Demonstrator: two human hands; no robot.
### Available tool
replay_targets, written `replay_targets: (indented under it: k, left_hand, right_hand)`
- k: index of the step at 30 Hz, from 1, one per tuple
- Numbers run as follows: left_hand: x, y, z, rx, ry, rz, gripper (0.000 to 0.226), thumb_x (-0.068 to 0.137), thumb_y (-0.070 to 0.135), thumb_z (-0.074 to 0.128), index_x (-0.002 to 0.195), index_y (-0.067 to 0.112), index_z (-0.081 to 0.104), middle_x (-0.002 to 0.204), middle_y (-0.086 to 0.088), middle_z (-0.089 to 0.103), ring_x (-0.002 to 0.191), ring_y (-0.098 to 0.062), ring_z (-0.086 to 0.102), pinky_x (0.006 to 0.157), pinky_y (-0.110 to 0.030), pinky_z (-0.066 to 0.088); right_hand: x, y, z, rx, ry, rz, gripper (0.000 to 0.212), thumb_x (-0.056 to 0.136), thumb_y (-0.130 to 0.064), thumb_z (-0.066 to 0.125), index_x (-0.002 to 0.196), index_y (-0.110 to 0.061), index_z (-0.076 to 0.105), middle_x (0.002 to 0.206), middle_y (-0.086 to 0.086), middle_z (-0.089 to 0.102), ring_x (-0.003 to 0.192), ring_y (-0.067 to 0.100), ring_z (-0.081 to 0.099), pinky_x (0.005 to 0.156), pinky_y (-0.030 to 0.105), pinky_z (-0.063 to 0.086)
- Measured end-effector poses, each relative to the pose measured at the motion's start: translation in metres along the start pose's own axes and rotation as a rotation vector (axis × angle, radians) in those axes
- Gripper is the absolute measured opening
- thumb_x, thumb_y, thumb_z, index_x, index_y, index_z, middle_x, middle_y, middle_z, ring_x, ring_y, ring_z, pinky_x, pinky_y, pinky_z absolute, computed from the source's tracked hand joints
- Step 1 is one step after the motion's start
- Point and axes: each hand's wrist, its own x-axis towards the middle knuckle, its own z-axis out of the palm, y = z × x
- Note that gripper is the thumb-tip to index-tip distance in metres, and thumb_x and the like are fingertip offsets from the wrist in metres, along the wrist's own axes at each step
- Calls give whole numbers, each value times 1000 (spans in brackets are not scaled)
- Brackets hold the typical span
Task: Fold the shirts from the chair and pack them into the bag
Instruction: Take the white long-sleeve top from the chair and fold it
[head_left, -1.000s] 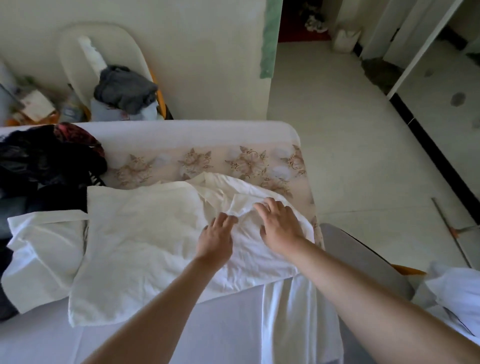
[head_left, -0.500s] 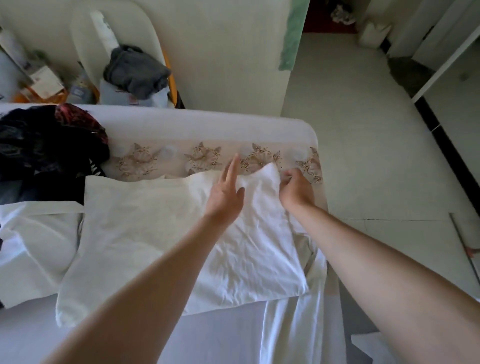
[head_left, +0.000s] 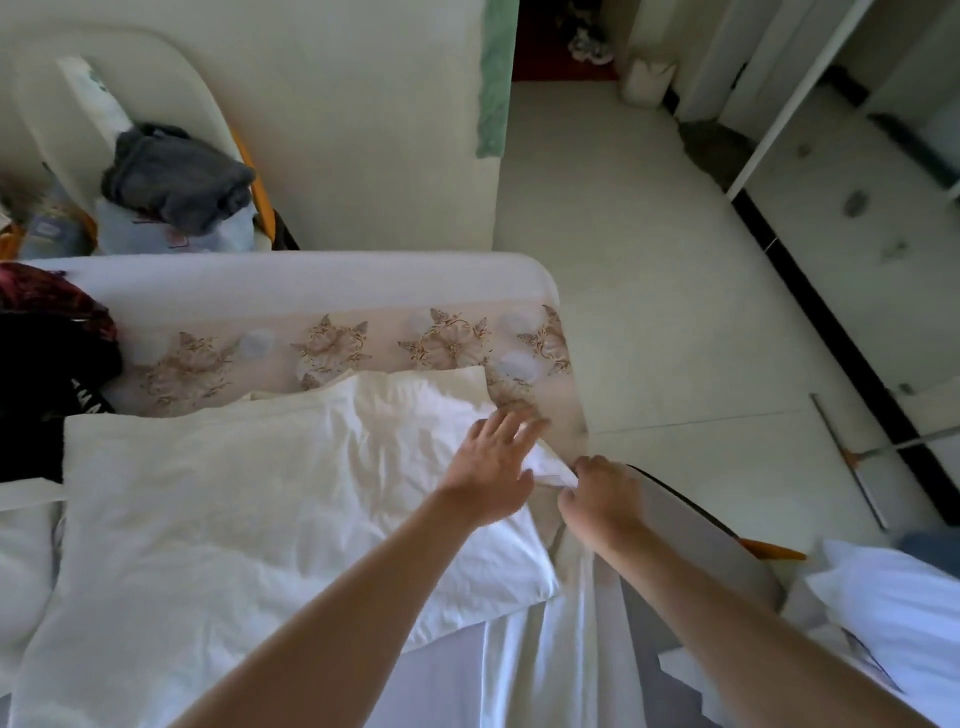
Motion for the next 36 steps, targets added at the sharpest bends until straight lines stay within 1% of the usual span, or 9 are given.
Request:
replay_targets:
  k: [6, 9, 12, 19, 22, 26, 30, 33, 36]
  left_hand:
    - [38, 27, -7, -161, 38, -94, 37, 94, 14, 56, 131, 22, 60, 119, -8, 64, 112, -29, 57, 93, -41, 51]
    - [45, 22, -12, -294, 78, -202, 35, 90, 5, 49, 117, 19, 66, 111, -6, 66, 104, -25, 59, 84, -41, 54]
    - [45, 20, -12, -261, 36, -170, 39, 88, 6, 48, 118, 24, 64, 113, -2, 63, 107, -21, 57, 87, -38, 53]
    - [41, 43, -22, -173, 122, -103, 36, 86, 7, 58, 119, 21, 55, 118, 4, 52, 111, -17, 48, 88, -31, 46]
    - [29, 59, -41, -363, 71, -228, 13, 88, 26, 59, 95, 23, 49, 91, 8, 57, 82, -15, 58, 70, -30, 46]
    - [6, 67, -74, -918, -250, -493, 70, 68, 75, 64, 117, 27, 50, 107, 3, 65, 94, -16, 68, 85, -34, 54]
    - [-16, 38, -115, -1177, -95, -725, 54, 82, 42, 77, 122, 19, 49, 106, -1, 72, 90, -16, 73, 88, -36, 57]
    - [-41, -7, -135, -1229, 11, -842, 20, 90, 14, 68, 110, 12, 62, 85, -3, 73, 75, -15, 72, 82, -31, 58]
    - [-74, -50, -143, -1047, 110, -968, 13, 88, -1, 62, 87, 11, 65, 71, -5, 62, 60, -15, 56, 64, -25, 52]
  right_hand:
    - [9, 11, -35, 487, 278, 29, 23, 95, -29, 57, 114, -17, 53, 92, 4, 70, 84, 31, 66, 67, 34, 42]
    - [4, 25, -35, 463, 2, 169, 30, 79, -49, 65, 100, -29, 60, 92, -6, 64, 85, 19, 64, 73, 30, 49]
    - [-1, 37, -25, 517, -90, 286, 7, 85, -28, 56, 82, -23, 58, 86, 1, 68, 83, 28, 65, 69, 32, 51]
    - [14, 42, -79, 738, 48, 480, 27, 89, -17, 50, 116, -13, 45, 111, 11, 64, 101, 34, 61, 84, 37, 49]
    - [23, 25, -112, 852, -92, 545, 44, 84, -11, 52, 126, -5, 42, 111, 13, 62, 94, 32, 64, 77, 36, 54]
    - [18, -19, -151, 1246, -248, 483, 14, 85, -1, 56, 99, 2, 57, 64, 12, 51, 53, 25, 52, 54, 30, 47]
    - [1, -70, -175, 1641, -491, 215, 21, 90, 10, 45, 76, 6, 59, 65, 16, 59, 61, 25, 62, 61, 33, 54]
    - [0, -105, -170, 1760, -606, 49, 29, 93, 12, 44, 114, -4, 56, 100, 19, 67, 79, 27, 68, 73, 39, 58]
    - [6, -128, -142, 1358, -460, -51, 53, 94, 6, 52, 140, -20, 48, 128, 14, 63, 93, 26, 71, 72, 36, 60]
